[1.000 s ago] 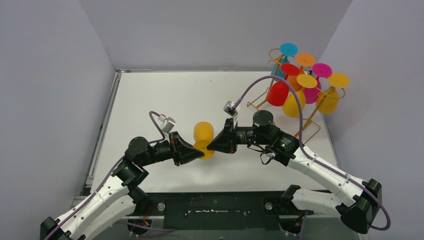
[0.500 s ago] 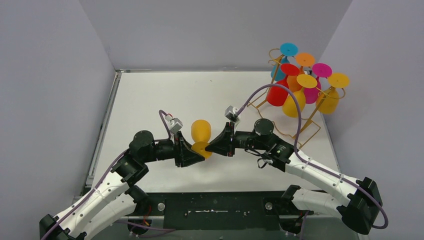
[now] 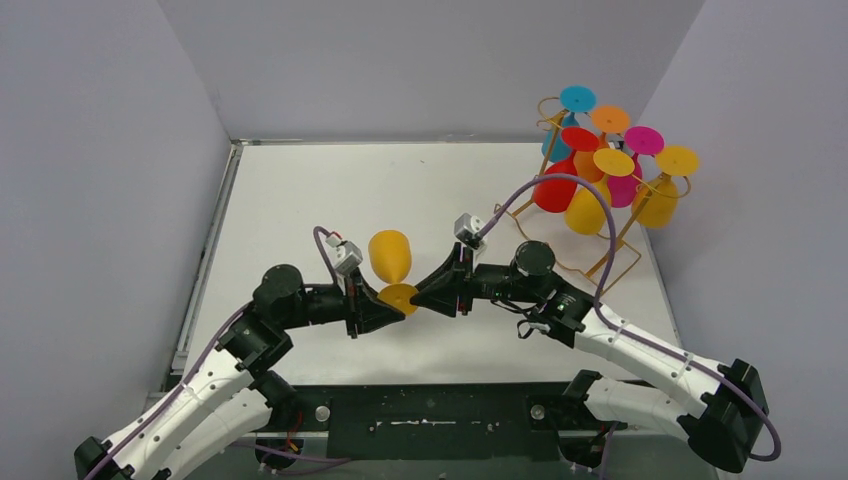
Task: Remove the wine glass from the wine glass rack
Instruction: Place the wine glass at the center of the board.
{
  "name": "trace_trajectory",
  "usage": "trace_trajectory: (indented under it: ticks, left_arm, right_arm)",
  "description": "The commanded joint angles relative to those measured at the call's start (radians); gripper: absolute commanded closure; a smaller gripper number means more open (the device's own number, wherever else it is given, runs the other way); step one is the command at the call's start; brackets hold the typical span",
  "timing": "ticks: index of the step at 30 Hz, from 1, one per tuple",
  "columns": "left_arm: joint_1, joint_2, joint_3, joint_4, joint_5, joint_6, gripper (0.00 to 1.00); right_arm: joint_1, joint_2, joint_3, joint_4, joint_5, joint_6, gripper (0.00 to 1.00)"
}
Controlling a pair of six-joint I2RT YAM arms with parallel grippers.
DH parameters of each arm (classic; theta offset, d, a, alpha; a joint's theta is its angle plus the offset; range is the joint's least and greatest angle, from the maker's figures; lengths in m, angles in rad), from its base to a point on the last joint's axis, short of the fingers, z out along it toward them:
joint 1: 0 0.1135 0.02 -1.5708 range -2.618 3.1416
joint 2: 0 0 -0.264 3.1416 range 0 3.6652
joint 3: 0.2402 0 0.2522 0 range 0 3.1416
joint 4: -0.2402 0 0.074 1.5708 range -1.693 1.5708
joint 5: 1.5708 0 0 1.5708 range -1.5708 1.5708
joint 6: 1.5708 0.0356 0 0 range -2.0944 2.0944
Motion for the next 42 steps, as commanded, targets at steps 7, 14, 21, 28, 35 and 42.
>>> trace_trajectory:
  ticks: [7, 14, 21, 28, 35, 42]
  left_arm:
    - [0.003, -0.213, -0.03, -0.069, -0.115, 0.38, 1.0]
    - [0.003, -0.197, -0.026, -0.174, -0.092, 0.604, 1.0]
    - [0.003, -0.142, -0.054, -0.227, 0.062, 0.893, 1.0]
    - [0.004, -0.166, -0.107, -0.197, 0.116, 1.034, 1.0]
    - [0.003, -0.156, -0.122, -0.208, 0.102, 1.089, 1.0]
    - [0.001, -0.151, -0.147, -0.206, 0.136, 1.118, 1.0]
  right_arm:
    - [0.004, -0.084, 0.104, -0.094, 0.13, -0.037, 0.3]
    - [0.004, -0.107, 0.172, -0.156, 0.236, -0.025, 0.18]
    - [0.002, -0.014, 0.325, -0.426, 0.427, -0.052, 0.11]
    - [-0.003, 0.145, 0.523, -0.658, 0.374, -0.054, 0.07]
    - [-0.014, 0.287, 0.682, -0.794, 0.2, -0.098, 0.1]
    - [-0.055, 0.346, 0.74, -0.798, 0.152, -0.121, 0.11]
